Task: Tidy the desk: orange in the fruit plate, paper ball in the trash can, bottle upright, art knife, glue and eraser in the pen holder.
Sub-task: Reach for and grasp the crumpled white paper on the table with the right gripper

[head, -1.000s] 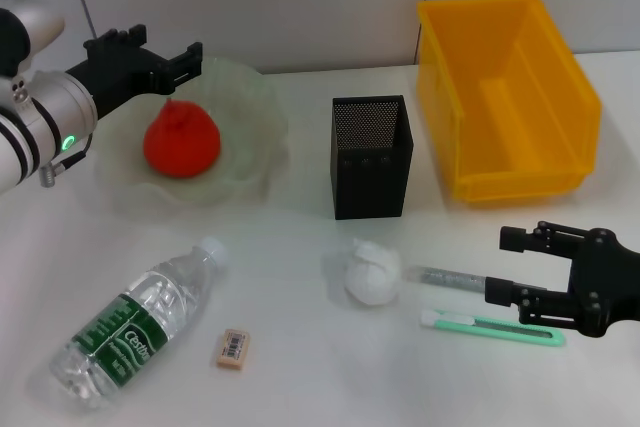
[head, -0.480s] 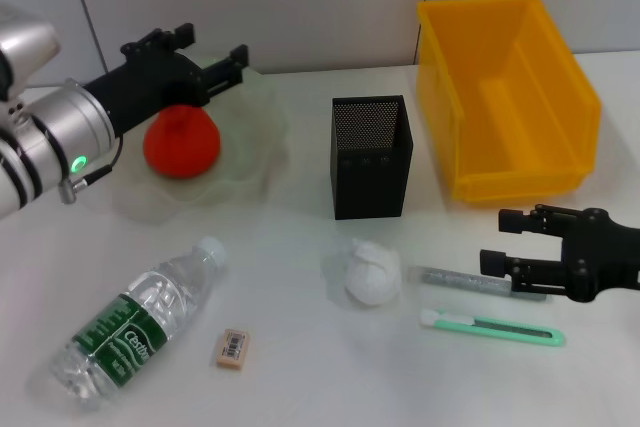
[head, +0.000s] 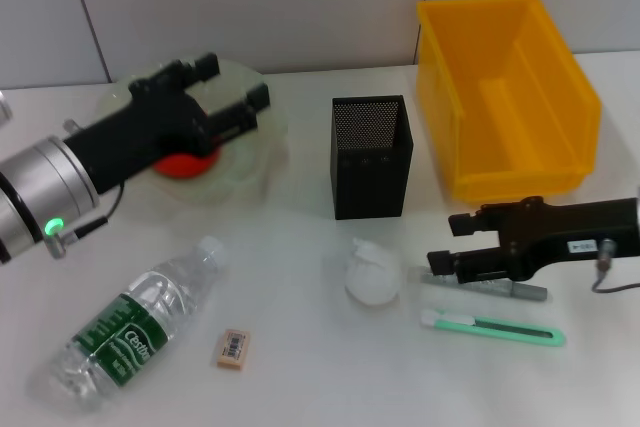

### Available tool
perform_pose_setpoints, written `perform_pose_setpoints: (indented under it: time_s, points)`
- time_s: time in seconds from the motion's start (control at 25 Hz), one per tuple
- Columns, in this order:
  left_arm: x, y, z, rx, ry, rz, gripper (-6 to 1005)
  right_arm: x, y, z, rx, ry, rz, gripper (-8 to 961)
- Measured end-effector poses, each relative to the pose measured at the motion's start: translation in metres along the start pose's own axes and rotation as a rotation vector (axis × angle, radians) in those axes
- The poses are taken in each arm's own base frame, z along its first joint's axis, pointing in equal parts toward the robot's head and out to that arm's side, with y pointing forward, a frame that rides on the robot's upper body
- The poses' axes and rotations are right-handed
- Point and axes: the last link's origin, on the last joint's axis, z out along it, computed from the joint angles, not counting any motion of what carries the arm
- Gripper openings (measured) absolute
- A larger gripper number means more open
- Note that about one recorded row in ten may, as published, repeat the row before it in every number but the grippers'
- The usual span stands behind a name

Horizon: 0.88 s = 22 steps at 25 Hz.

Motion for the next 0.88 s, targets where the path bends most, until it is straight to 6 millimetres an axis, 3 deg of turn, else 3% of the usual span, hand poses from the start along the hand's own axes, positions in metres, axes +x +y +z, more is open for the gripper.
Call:
perform_pose_setpoints:
  time_s: [0.24,0.48,0.88]
  points:
    - [-0.018,0.021,-0.004,-0.075,-0.079,0.058,805,-0.025,0.002,0.017,0.057,0.194,-0.033,658]
    - [-0.022,0.023,-0.007,-0.075,-0.081,0.045,804,-0.051,0.002,0.029,0.109,0.317,-0.012,655]
    - [-0.025,0.029,-0.006,-0.099,-0.090,0.046,804,-0.082,0.018,0.061,0.126,0.416,-0.097,650]
